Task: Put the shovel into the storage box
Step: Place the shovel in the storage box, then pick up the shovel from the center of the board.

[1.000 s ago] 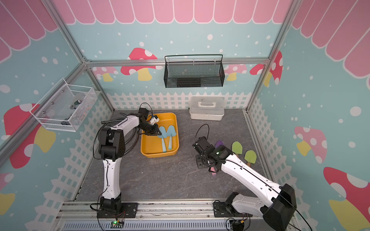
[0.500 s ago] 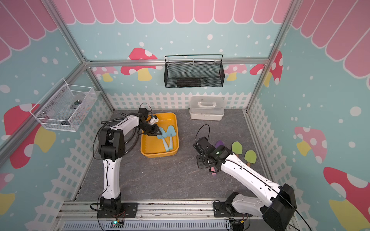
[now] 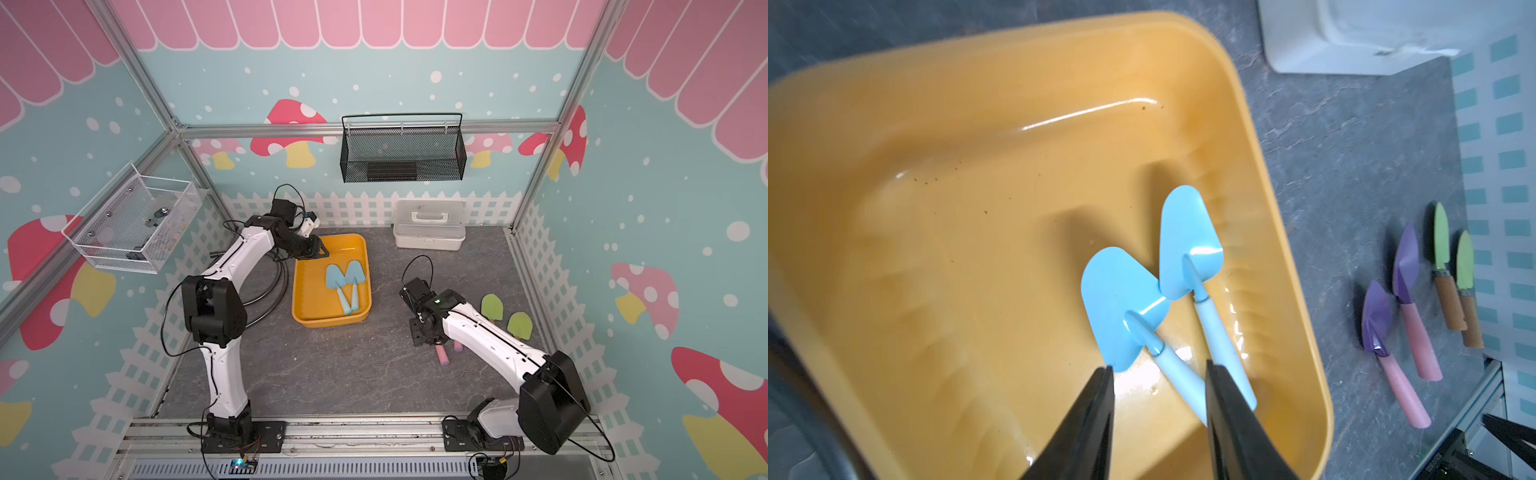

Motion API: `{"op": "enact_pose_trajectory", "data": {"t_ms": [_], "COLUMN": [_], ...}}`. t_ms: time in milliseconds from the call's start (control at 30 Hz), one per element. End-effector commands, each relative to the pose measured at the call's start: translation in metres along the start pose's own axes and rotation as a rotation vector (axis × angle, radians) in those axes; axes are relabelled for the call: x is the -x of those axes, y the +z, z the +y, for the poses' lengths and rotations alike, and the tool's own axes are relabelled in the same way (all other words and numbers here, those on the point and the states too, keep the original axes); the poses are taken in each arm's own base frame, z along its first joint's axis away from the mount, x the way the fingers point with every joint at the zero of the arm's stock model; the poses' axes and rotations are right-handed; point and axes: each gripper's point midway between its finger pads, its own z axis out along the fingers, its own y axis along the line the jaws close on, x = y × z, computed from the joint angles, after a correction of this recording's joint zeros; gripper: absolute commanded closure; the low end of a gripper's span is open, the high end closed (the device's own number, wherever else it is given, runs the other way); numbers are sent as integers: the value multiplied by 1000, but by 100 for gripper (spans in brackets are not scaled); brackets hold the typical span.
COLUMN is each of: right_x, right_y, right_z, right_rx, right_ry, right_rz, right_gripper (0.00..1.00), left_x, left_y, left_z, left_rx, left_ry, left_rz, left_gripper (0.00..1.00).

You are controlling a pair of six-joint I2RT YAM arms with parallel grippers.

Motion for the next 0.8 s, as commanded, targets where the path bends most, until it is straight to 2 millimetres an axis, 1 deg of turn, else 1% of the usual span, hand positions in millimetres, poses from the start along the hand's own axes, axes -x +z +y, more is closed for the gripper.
{"op": "enact_pose_trajectory", "data": {"t_ms": [0, 167, 267, 500, 600, 733, 767], "right_x": [4, -7, -16, -34, -39, -43, -43], "right_y": [16, 42, 56, 85, 93, 97, 98], "right_z": [-7, -13, -16, -18, -15, -14, -13], "right_rx": [-22, -34, -32, -23, -7, 5, 6], "right_ry": [-1, 17, 31, 58, 62, 67, 67], "right_rz": [30, 96, 129, 203, 222, 232, 234], "right_gripper": [41, 41, 41, 43, 51, 71, 74], "left_x": [1, 1, -5, -22, -29, -34, -35], "left_y": [-28, -60, -75, -103, -110, -110, -110], "left_z": [-34, -73, -87, -106, -108, -110, -110], "left_rx": [-34, -131, -180, -242, -248, -262, -266], "left_ry": [49, 74, 72, 73, 74, 66, 63], "left_rz": [-36, -130, -177, -256, -279, -276, -276], "left_gripper": [60, 60, 59, 56, 54, 54, 54]}}
